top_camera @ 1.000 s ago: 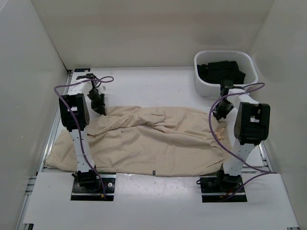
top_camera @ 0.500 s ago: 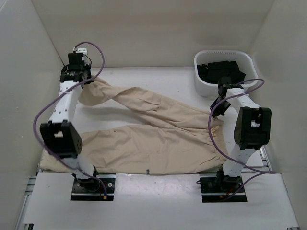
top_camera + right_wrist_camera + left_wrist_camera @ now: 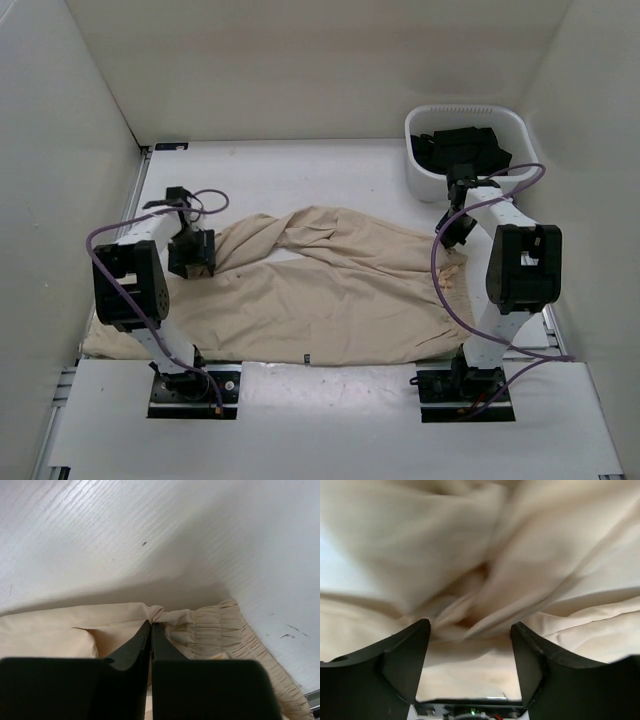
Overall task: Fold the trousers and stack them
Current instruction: Flatten the trousers out, then fold the trousers
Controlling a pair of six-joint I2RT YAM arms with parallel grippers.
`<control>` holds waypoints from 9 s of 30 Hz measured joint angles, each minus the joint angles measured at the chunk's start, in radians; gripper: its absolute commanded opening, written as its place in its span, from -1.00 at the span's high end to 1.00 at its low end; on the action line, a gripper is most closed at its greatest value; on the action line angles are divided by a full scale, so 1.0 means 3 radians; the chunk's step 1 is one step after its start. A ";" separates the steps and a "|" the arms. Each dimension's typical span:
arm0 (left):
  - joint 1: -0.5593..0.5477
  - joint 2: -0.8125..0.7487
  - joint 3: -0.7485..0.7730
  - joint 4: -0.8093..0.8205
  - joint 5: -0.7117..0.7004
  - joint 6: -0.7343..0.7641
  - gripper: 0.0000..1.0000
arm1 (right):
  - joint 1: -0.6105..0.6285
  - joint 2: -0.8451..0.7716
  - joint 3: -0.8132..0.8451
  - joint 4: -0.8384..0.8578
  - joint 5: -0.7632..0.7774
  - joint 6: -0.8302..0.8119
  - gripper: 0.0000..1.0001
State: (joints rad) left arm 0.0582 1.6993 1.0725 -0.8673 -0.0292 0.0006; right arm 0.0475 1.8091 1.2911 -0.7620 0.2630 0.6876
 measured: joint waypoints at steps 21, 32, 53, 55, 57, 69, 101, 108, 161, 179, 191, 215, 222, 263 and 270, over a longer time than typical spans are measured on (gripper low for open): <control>0.0725 0.1155 0.1525 0.0182 -0.0114 -0.0001 -0.97 | -0.0008 -0.0086 -0.0039 0.0009 0.0126 -0.0058 1.00; 0.0725 0.1565 0.2043 0.0064 0.0773 -0.0019 0.72 | -0.0029 -0.0137 -0.0149 0.0018 0.0153 -0.0089 1.00; 0.1311 0.0811 0.3457 -0.1057 0.0215 -0.0015 0.72 | -0.0310 -0.1283 -0.0142 0.0240 0.0064 -0.0479 1.00; 0.1280 0.0711 0.3477 -0.1114 0.0098 -0.0015 0.72 | -0.0322 -0.1368 -0.0146 0.0277 0.0061 -0.0526 1.00; 0.1274 0.0690 0.3471 -0.1211 0.0006 -0.0015 0.72 | -0.0341 -0.1427 -0.0167 0.0304 0.0043 -0.0576 1.00; 0.1247 0.0776 0.2914 -0.1525 -0.0238 -0.0015 0.72 | -0.0356 -0.1558 -0.0451 0.0408 -0.0078 -0.0740 1.00; 0.0763 0.2160 0.3217 0.0345 0.0254 -0.0003 -1.00 | -0.0210 -0.0729 -0.0126 0.0320 -0.0397 -0.1039 -0.98; 0.1045 0.1666 0.2612 0.0215 0.0479 -0.0003 -1.00 | 0.1329 -0.0323 0.1155 0.0290 -0.0175 -0.1831 -0.98; 0.2218 -0.0478 0.1239 -0.0443 0.0577 -0.0004 -1.00 | 0.3268 0.2488 0.3311 0.0861 0.0182 -0.2321 -0.98; 0.2218 -0.0474 0.1172 -0.0484 0.0582 -0.0004 -1.00 | 0.3160 0.2604 0.3390 0.0898 -0.0292 -0.2051 1.00; 0.2225 -0.0474 0.1157 -0.0486 0.0584 -0.0004 -1.00 | 0.3099 0.0676 0.2139 0.1072 -0.1699 -0.1798 1.00; 0.0050 -0.0224 0.1588 -0.0362 0.0064 -0.0003 -1.00 | 0.1685 0.1297 0.2267 0.1199 -0.1625 -0.0117 -0.98; -0.1326 -0.0633 0.0882 0.0251 -0.0175 0.0005 -1.00 | 0.1704 -0.0342 0.1343 0.0815 -0.0891 -0.0478 -0.98; 0.0559 0.0369 0.2639 0.0169 -0.0871 0.0005 0.72 | 0.0654 0.0214 -0.0244 0.0693 0.0865 0.0487 1.00; 0.1033 0.0299 0.2651 -0.0078 -0.0708 -0.0001 0.72 | 0.0645 -0.0790 -0.0997 0.0553 0.1050 0.0512 0.29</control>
State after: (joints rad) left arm 0.3679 1.7889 1.8679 -0.8906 -0.2417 0.0002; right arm 0.2409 1.5723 0.9920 -0.5961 0.5781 0.8413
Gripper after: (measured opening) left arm 0.150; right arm 0.200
